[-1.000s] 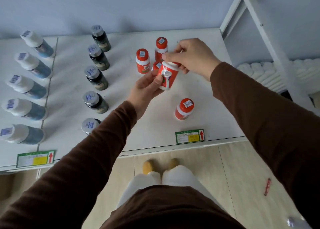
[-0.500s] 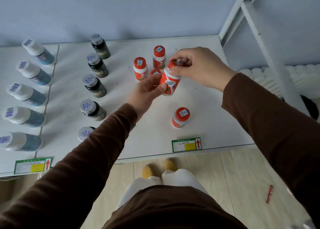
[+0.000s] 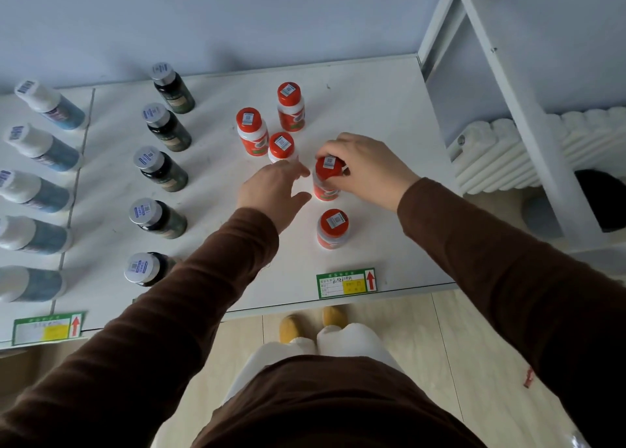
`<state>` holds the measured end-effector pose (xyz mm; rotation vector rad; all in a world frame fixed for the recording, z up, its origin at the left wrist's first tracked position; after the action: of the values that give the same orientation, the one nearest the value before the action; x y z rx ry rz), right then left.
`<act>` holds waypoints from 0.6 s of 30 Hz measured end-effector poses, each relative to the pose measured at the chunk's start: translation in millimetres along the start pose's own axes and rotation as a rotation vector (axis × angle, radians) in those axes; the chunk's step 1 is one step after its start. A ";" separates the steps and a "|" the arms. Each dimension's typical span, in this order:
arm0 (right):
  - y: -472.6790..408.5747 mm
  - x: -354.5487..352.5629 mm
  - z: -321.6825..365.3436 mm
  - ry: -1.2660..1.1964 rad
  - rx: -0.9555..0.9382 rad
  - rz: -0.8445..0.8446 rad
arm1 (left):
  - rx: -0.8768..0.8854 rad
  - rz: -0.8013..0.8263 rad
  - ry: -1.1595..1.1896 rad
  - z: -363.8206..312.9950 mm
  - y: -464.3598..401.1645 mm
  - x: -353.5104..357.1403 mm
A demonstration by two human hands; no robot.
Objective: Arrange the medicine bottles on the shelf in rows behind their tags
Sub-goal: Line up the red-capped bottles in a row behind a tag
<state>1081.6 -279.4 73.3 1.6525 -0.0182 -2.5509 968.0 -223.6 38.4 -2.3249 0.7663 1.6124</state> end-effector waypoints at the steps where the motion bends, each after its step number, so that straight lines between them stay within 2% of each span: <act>1: 0.2 1.3 -0.6 0.000 -0.005 0.008 | -0.011 -0.002 0.000 1.3 -0.1 1.5; 5: -4.5 -2.9 -2.9 -0.015 -0.008 0.037 | -0.034 -0.012 0.018 9.4 0.6 1.7; 10: -40.5 -27.1 19.1 0.036 -0.108 -0.097 | -0.119 -0.055 0.052 36.4 -2.3 -7.1; 14: -73.2 0.9 40.8 0.108 -0.185 0.102 | -0.247 -0.048 0.117 57.7 -15.1 -4.1; 16: -79.7 11.0 42.1 0.141 -0.191 0.159 | -0.299 0.008 0.266 59.5 -21.0 3.3; 18: -83.1 9.6 37.9 0.115 -0.172 0.148 | -0.311 0.052 0.434 56.9 -24.7 6.6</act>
<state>1036.7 -199.3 74.6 1.6628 0.0827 -2.2776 936.8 -179.1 7.8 -2.9590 0.6979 1.3368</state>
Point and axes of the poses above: each hand's wrist, its own y-axis away from the middle knuckle, its own x-axis out of the palm, z = x × y, the point moved 9 cm from there along -y, towards the middle knuckle, and after that the axes turned 12 degrees about -x, right-handed, at the moved point
